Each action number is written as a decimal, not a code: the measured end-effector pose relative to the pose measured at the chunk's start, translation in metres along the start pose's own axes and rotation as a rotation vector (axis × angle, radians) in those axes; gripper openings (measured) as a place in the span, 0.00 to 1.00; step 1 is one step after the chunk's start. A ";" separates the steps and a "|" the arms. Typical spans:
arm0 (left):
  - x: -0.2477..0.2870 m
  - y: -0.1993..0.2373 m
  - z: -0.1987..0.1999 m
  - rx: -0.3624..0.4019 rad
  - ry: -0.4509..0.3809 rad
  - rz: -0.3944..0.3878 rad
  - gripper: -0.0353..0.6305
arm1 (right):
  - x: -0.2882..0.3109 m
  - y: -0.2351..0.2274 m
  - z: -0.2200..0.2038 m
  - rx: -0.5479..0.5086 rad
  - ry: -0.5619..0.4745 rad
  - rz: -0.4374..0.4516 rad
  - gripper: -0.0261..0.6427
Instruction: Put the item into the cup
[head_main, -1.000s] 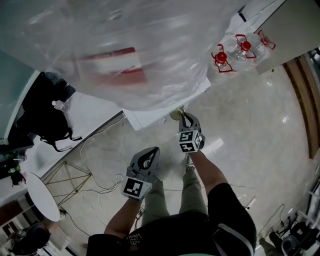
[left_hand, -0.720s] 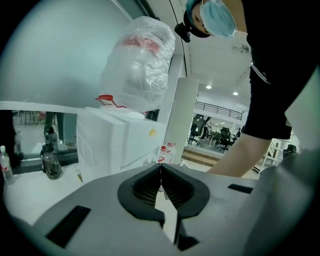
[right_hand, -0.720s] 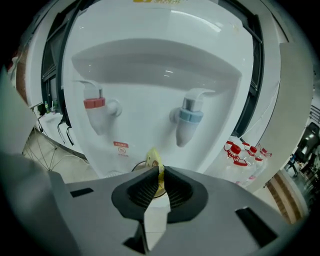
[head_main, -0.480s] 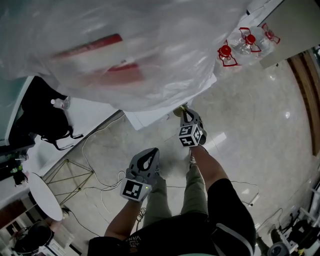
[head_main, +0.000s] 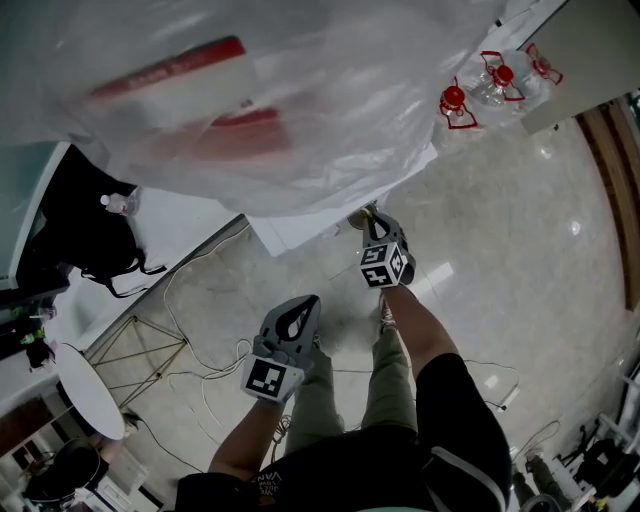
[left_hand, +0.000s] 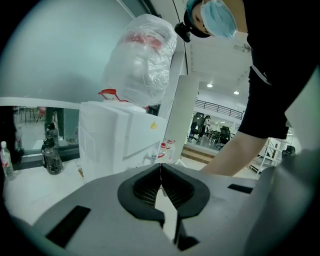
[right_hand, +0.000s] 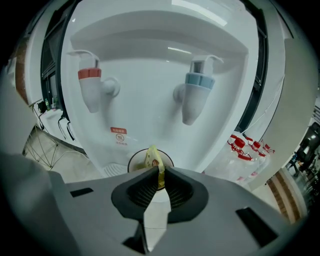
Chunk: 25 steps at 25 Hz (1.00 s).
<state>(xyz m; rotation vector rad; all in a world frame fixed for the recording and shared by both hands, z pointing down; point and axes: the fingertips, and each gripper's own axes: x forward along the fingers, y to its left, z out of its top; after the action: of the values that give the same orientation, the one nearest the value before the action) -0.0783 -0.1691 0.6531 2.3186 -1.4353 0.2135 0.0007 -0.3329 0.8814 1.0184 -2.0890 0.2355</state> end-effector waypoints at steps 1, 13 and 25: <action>0.000 -0.001 0.000 0.000 0.000 0.001 0.08 | 0.000 0.001 -0.001 0.004 0.003 0.007 0.13; 0.001 -0.012 0.009 0.022 -0.019 -0.006 0.08 | -0.018 -0.002 0.010 0.034 -0.031 0.023 0.13; -0.010 -0.022 0.041 0.051 -0.061 -0.016 0.08 | -0.069 -0.005 0.037 0.070 -0.092 0.037 0.11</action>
<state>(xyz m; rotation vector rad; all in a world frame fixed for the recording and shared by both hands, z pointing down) -0.0670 -0.1691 0.6072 2.3964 -1.4558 0.1787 0.0084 -0.3130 0.8064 1.0502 -2.1971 0.2868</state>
